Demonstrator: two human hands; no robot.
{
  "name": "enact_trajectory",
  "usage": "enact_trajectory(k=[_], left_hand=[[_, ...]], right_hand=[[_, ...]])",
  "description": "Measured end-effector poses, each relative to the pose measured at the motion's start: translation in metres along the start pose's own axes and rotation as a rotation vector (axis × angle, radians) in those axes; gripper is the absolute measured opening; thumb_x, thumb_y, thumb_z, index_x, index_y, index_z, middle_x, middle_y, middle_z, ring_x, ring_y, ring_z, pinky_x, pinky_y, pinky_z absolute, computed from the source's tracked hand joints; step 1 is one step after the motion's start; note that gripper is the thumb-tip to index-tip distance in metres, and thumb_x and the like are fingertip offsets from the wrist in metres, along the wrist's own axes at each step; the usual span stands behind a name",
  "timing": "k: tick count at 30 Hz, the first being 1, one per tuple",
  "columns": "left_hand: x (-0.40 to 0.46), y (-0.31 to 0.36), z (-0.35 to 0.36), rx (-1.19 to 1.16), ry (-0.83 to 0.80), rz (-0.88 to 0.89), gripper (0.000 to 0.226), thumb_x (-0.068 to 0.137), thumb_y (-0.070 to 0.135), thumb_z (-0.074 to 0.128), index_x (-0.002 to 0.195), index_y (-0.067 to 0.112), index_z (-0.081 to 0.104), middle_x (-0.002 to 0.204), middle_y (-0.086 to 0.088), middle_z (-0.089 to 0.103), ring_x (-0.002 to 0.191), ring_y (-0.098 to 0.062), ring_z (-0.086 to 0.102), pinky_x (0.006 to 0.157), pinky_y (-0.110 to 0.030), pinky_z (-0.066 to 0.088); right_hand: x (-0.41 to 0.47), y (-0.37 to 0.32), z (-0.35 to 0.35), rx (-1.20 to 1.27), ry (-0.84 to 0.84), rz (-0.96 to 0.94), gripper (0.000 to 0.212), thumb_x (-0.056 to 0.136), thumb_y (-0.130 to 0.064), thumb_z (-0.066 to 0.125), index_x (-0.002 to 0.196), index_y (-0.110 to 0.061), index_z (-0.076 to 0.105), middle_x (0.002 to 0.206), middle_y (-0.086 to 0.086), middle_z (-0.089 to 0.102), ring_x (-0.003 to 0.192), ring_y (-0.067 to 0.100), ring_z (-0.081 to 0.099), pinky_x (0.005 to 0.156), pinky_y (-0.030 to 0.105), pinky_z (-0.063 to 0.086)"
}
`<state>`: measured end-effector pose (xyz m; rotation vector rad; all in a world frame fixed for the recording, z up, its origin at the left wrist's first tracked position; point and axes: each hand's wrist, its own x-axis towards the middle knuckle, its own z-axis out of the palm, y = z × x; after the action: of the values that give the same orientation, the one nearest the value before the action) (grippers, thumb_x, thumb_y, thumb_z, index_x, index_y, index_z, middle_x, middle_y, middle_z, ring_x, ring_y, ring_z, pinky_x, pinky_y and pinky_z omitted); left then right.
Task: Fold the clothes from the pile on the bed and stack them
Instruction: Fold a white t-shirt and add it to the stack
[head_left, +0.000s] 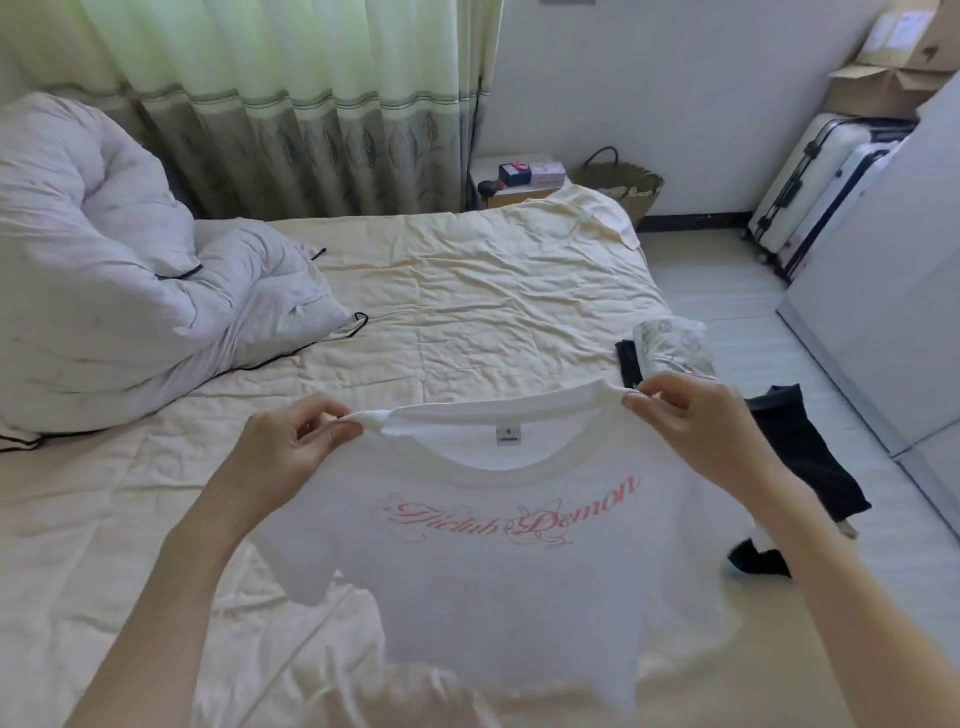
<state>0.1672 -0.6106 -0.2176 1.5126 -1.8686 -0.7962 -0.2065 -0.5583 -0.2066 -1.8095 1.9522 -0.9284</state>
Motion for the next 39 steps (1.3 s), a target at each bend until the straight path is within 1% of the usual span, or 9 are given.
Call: enact_trajectory(k=[3,7,13,18,22,24,27,33,39], left_hand=[[0.040,-0.015,0.015,0.139,-0.018,0.019,0.017,0.081,0.028,0.071,0.071,0.036,0.060,0.064,-0.006,0.061,0.056,-0.007,0.050,0.057,-0.017,0.037],[0.094,-0.057,0.052,0.396,0.028,0.027,0.016,0.086,0.032,0.065,0.089,0.016,0.067,0.084,-0.007,0.070,0.080,-0.032,0.063,0.064,-0.035,0.042],[0.173,-0.175,0.133,0.682,0.085,0.115,0.027,0.086,0.033,0.064,0.082,0.006,0.062,0.070,-0.012,0.065,0.057,-0.038,0.062,0.049,-0.037,0.044],[0.228,-0.259,0.191,0.704,0.097,0.061,0.032,0.093,0.040,0.052,0.091,0.009,0.060,0.086,-0.013,0.065,0.074,-0.037,0.062,0.058,-0.036,0.037],[0.250,-0.297,0.223,0.596,0.092,-0.076,0.032,0.094,0.032,0.052,0.119,0.012,0.053,0.110,-0.016,0.057,0.103,-0.038,0.054,0.079,-0.045,0.040],[0.237,-0.313,0.237,0.496,0.112,-0.171,0.039,0.094,0.021,0.051,0.131,0.011,0.044,0.123,-0.017,0.049,0.114,-0.036,0.045,0.092,-0.046,0.035],[0.175,-0.325,0.254,0.301,0.152,-0.316,0.040,0.092,0.010,0.051,0.130,0.003,0.043,0.125,-0.022,0.046,0.114,-0.037,0.045,0.097,-0.044,0.037],[0.011,-0.343,0.280,0.206,0.001,-0.652,0.025,0.093,0.010,0.053,0.116,0.001,0.054,0.105,-0.018,0.058,0.094,-0.036,0.057,0.079,-0.038,0.041],[-0.071,-0.330,0.289,0.146,-0.089,-0.830,0.019,0.094,0.021,0.054,0.100,0.004,0.060,0.091,-0.014,0.065,0.089,-0.033,0.060,0.072,-0.035,0.040]], right_hand=[[0.038,0.018,0.035,-0.178,-0.034,0.040,0.024,0.089,-0.037,0.061,0.083,-0.013,0.063,0.072,0.002,0.064,0.071,0.024,0.058,0.063,0.035,0.042],[0.088,0.054,0.101,-0.303,-0.179,0.106,0.030,0.095,-0.041,0.048,0.093,-0.012,0.058,0.083,0.008,0.064,0.081,0.031,0.059,0.062,0.034,0.033],[0.163,0.140,0.232,-0.313,-0.272,0.139,0.027,0.098,-0.041,0.041,0.085,-0.018,0.049,0.076,0.001,0.057,0.072,0.026,0.054,0.060,0.035,0.035],[0.205,0.199,0.322,-0.277,-0.181,0.173,0.031,0.096,-0.042,0.046,0.095,-0.014,0.059,0.079,-0.001,0.053,0.075,0.021,0.047,0.063,0.031,0.028],[0.218,0.228,0.360,-0.232,-0.134,0.212,0.026,0.098,-0.025,0.043,0.108,-0.010,0.061,0.105,0.012,0.064,0.102,0.032,0.052,0.075,0.034,0.033],[0.203,0.235,0.368,-0.172,-0.046,0.241,0.027,0.095,-0.015,0.044,0.117,-0.010,0.059,0.116,0.014,0.059,0.113,0.033,0.048,0.091,0.038,0.034],[0.134,0.242,0.366,-0.074,0.022,0.327,0.029,0.092,-0.005,0.047,0.118,-0.005,0.059,0.114,0.017,0.057,0.107,0.033,0.051,0.091,0.032,0.034],[-0.043,0.256,0.355,-0.052,-0.166,0.663,0.021,0.092,-0.008,0.051,0.111,-0.005,0.060,0.102,0.011,0.059,0.086,0.024,0.055,0.076,0.033,0.040],[-0.121,0.241,0.351,-0.065,-0.319,0.901,0.019,0.094,-0.022,0.051,0.104,-0.009,0.059,0.089,0.002,0.058,0.088,0.027,0.057,0.067,0.031,0.033]])
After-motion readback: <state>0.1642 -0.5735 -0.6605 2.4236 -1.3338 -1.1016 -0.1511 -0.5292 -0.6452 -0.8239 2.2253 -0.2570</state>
